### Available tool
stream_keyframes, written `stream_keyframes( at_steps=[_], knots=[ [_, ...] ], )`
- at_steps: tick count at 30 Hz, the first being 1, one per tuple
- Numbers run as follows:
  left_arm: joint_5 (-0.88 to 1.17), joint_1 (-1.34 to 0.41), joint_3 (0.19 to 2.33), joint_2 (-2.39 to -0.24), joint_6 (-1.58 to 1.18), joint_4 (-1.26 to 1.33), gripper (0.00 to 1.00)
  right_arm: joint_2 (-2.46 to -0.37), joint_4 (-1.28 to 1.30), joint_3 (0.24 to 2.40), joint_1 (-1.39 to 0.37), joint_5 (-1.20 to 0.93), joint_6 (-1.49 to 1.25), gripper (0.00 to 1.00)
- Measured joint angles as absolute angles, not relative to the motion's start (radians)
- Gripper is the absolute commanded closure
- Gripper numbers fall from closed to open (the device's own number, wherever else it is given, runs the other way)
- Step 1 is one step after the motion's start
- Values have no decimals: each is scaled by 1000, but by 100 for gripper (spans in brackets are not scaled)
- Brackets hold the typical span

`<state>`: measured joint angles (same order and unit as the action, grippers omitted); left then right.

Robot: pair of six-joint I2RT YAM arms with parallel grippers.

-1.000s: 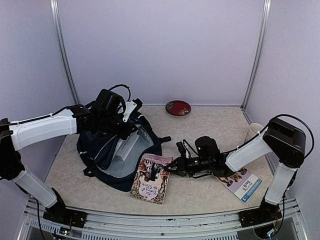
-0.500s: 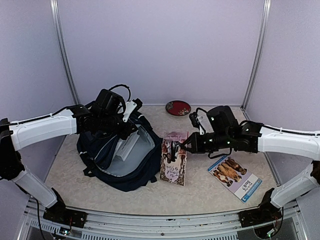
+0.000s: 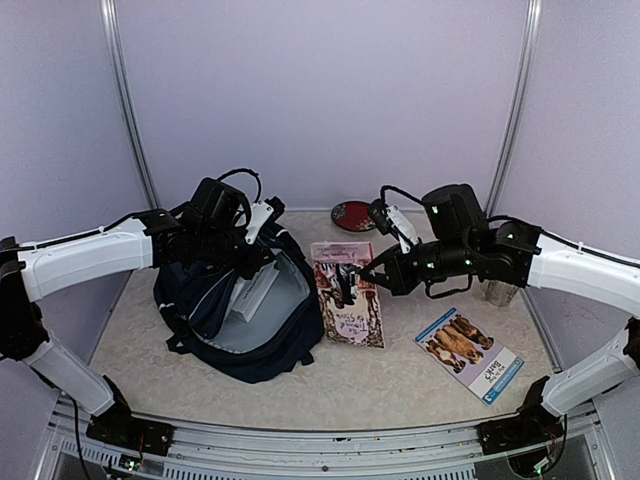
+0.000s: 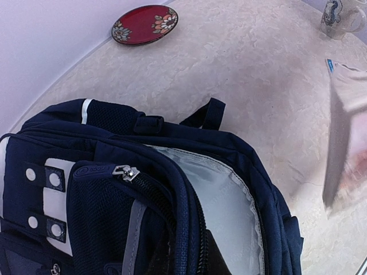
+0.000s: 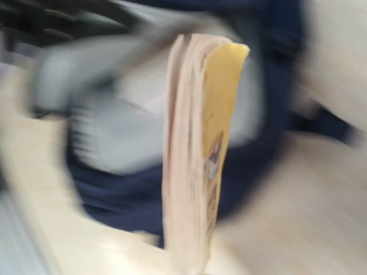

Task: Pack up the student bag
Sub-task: Pick up the book from the center of the board, then place the book in the largest pocket of the bag.

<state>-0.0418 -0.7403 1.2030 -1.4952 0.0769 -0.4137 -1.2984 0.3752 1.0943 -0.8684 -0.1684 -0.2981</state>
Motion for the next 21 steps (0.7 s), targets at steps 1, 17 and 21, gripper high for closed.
stream_keyframes(
  at_steps=[1, 17, 21],
  knots=[
    [-42, -740, 1203, -1492, 80, -414, 100, -1317, 375, 1132, -861, -233, -299, 100],
    [2, -730, 1184, -1406, 89, -413, 100, -1896, 299, 1450, -796, -810, -498, 100],
    [5, -727, 1184, -1406, 88, -413, 100, -2028, 319, 1606, -796, -848, -505, 100]
  ],
)
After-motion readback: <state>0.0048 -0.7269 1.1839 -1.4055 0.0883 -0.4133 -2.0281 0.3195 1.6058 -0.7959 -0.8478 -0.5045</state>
